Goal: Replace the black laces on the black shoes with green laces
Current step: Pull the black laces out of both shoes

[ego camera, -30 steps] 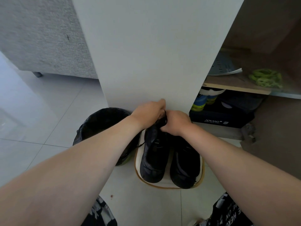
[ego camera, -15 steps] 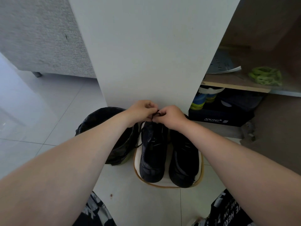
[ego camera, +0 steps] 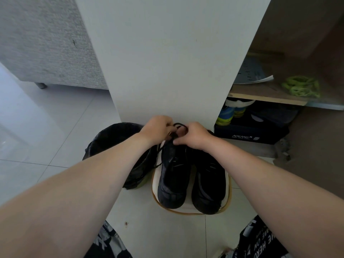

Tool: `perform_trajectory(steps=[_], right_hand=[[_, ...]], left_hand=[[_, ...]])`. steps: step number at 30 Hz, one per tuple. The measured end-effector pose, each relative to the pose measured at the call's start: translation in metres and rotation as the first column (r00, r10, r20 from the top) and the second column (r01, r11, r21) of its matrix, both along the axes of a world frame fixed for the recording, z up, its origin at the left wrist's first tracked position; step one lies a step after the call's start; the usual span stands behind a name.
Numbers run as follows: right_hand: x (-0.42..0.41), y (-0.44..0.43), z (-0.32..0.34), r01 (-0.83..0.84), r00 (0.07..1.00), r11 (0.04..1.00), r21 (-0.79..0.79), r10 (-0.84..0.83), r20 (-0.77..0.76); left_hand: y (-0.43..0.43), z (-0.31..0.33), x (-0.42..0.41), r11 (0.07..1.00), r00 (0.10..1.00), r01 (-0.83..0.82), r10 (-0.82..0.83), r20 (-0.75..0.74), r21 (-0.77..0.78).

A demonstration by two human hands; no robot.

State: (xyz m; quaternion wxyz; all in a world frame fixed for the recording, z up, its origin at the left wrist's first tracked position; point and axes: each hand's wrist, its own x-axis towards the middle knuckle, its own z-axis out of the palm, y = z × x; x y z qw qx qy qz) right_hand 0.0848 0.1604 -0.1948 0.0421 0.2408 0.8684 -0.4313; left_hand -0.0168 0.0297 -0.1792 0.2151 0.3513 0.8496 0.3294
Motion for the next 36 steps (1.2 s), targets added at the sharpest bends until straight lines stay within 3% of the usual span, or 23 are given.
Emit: perform_trajectory(steps=[2, 4, 9, 11, 13, 16, 22, 26, 29, 32, 36], right_hand=[[0.002, -0.001, -0.001, -0.071, 0.992, 0.993, 0.094, 0.060, 0.110], [0.002, -0.003, 0.000, -0.072, 0.995, 0.992, 0.103, 0.065, 0.070], [0.002, -0.001, 0.003, 0.031, 0.999, 0.985, 0.169, -0.037, 0.029], [0.003, -0.002, 0.006, 0.044, 0.998, 0.975, 0.216, -0.053, 0.039], [0.003, -0.003, 0.007, 0.046, 0.998, 0.971, 0.236, -0.056, 0.035], [-0.002, -0.003, 0.008, 0.084, 0.996, 0.978, 0.193, -0.080, -0.029], [-0.009, -0.007, 0.028, 0.242, 0.919, 0.967, -0.074, -0.253, -0.304], [-0.006, -0.008, 0.026, 0.197, 0.935, 0.970, -0.142, -0.229, -0.270], [0.000, -0.003, 0.014, 0.090, 0.990, 0.986, -0.138, -0.103, -0.096], [0.005, -0.002, 0.002, -0.093, 0.992, 0.993, 0.070, 0.086, 0.090], [0.005, -0.004, 0.001, -0.036, 0.999, 0.994, 0.100, 0.036, 0.003]], left_hand=[[0.006, 0.011, 0.004, 0.994, 0.994, -0.003, 0.015, -0.111, 0.110], [0.010, 0.021, 0.006, 0.983, 0.969, 0.028, 0.017, -0.246, 0.179], [0.007, 0.021, 0.007, 0.967, 1.000, 0.022, -0.022, -0.002, 0.253], [0.005, 0.013, 0.005, 0.985, 0.990, -0.031, 0.006, 0.143, 0.168], [0.000, 0.001, 0.004, 1.000, 0.972, -0.022, 0.026, 0.235, -0.021], [-0.006, -0.012, 0.005, 0.972, 0.981, 0.122, -0.087, 0.174, -0.201], [-0.005, -0.008, 0.005, 0.968, 0.980, 0.183, -0.166, 0.109, -0.171], [-0.004, -0.006, 0.000, 0.973, 0.993, 0.118, -0.118, 0.011, -0.197], [0.000, -0.004, 0.000, 0.992, 0.998, 0.053, -0.058, -0.038, -0.117], [0.007, 0.009, 0.004, 0.997, 0.999, -0.028, 0.031, -0.031, 0.074], [0.014, 0.031, 0.007, 0.911, 0.984, -0.176, 0.149, 0.101, 0.372]])
